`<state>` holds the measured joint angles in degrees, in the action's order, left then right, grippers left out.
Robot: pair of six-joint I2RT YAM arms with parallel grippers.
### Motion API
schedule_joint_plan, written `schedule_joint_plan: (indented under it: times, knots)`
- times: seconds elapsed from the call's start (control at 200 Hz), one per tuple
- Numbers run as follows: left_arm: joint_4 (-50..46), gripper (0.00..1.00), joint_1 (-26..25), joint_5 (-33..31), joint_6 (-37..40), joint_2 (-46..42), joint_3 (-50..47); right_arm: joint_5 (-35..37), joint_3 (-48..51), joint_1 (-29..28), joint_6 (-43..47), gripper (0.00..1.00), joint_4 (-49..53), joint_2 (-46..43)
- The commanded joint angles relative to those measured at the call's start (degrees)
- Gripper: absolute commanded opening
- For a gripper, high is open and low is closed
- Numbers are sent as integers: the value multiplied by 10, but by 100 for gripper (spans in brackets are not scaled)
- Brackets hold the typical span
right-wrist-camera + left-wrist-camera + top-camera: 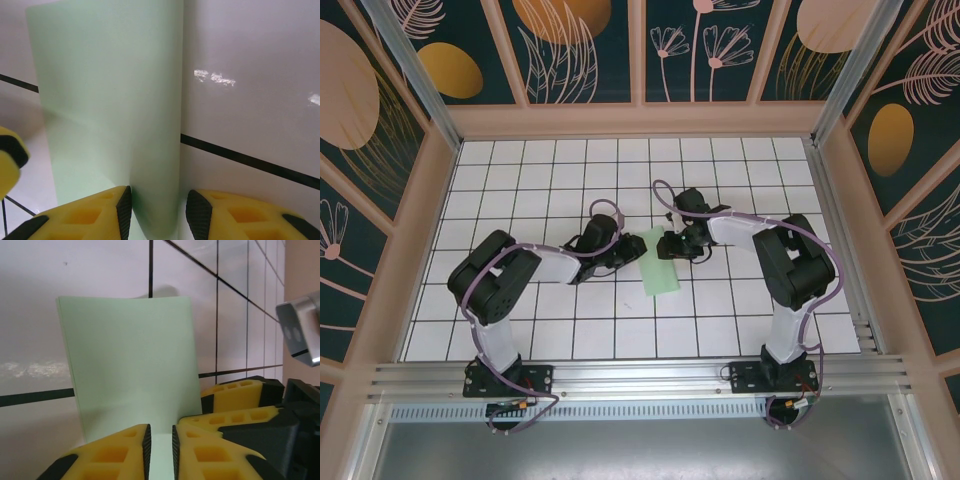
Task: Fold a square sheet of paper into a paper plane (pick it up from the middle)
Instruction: Hold the square sheet of paper at the center of the table.
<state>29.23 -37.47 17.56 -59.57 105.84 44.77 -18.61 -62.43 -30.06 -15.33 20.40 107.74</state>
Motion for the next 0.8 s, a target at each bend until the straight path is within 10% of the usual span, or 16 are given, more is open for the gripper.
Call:
schedule_joint_plan:
  times: [0.0,0.796]
  knots:
    - [-47,20,-5,-2,13,12,21,67,31,-10,4,41,-29,83]
    - [-61,19,-7,19,22,31,37,65,29,-10,3,40,-31,95]
